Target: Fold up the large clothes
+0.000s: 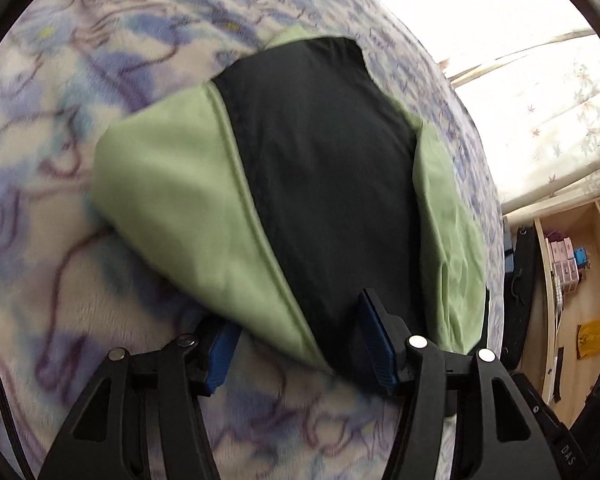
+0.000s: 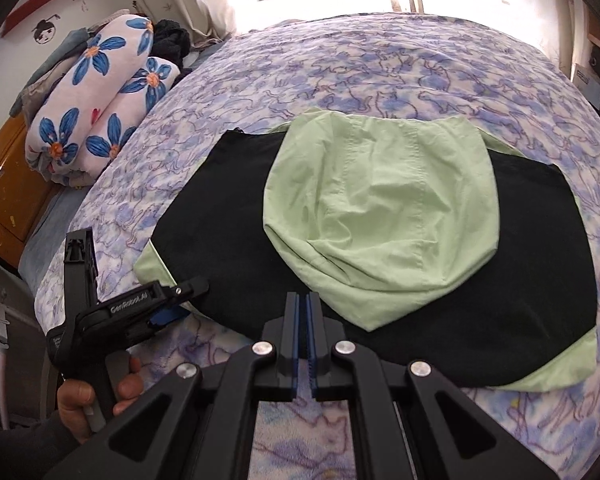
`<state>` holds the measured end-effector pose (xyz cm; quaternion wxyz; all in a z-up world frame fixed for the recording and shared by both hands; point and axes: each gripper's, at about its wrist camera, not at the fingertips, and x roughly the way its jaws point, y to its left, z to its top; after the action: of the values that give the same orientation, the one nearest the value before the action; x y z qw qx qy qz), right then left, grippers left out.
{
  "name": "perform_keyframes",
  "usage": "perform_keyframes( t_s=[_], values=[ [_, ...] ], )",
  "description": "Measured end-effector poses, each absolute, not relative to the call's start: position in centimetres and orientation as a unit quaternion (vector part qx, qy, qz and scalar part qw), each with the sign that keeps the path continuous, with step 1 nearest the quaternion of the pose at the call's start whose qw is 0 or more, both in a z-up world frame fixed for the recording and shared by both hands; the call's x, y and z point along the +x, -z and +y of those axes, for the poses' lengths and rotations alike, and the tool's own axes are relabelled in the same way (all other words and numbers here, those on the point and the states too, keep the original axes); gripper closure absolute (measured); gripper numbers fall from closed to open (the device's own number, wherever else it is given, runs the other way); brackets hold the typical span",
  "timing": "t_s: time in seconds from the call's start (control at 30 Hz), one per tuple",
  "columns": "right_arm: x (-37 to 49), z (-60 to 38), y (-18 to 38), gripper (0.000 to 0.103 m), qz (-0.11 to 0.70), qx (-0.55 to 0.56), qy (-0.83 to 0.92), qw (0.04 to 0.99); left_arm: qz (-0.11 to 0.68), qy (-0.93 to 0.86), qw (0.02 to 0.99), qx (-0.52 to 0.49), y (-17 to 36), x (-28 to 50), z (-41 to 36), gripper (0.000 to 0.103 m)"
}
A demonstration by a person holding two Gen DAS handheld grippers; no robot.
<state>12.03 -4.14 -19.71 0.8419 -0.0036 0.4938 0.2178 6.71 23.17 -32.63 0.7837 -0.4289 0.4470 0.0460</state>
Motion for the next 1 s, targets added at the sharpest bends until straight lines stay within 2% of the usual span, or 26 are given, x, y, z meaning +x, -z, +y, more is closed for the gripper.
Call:
perform_keyframes(
  t_s=[0.13,0.3,0.37,0.4,0.43,0.57,0.7,0.8,1.0],
  values=[
    [13.4,-3.9,20.2,0.1,0.481,-0.001,-0.226,0.847,0.424,-0.05,0.8,-0.421,32.8,8.5,23.4,0.041],
    [15.7,-3.9,20.9,0.1,0.458,-0.002,-0.214,0.863,0.393,-0.067,0.815,-0.421,32.5,10.6,24.0,0.04],
    [16.5,-3.9,21.4,0.1,0.449,-0.011,-0.2,0.871,0.376,-0.077,0.823,-0.419,31.8,10.9,24.1,0.06],
    [17.1,-3.8,21.9,0.1,0.446,-0.02,-0.189,0.875,0.371,-0.083,0.829,-0.411,31.3,11.2,24.0,0.082],
    [17.7,-3.7,22.4,0.1,0.444,-0.028,-0.178,0.878,0.37,-0.086,0.835,-0.398,30.7,11.5,23.8,0.092],
    [19.2,-3.9,24.9,0.1,0.444,-0.046,-0.145,0.883,0.339,-0.073,0.892,-0.291,26.3,12.0,20.9,0.096],
    [19.7,-4.7,29.3,0.1,0.491,-0.025,-0.148,0.858,0.305,-0.042,0.931,-0.199,22.3,11.8,17.5,0.097],
    [18.9,-5.2,29.6,0.099,0.47,-0.013,-0.157,0.869,0.284,0.008,0.947,-0.152,19.5,12.3,14.0,0.097],
    [18.8,-9.7,29.7,0.1,0.491,0.142,-0.199,0.836,0.26,0.108,0.954,-0.105,16.2,14.0,7.1,0.098]
  ],
)
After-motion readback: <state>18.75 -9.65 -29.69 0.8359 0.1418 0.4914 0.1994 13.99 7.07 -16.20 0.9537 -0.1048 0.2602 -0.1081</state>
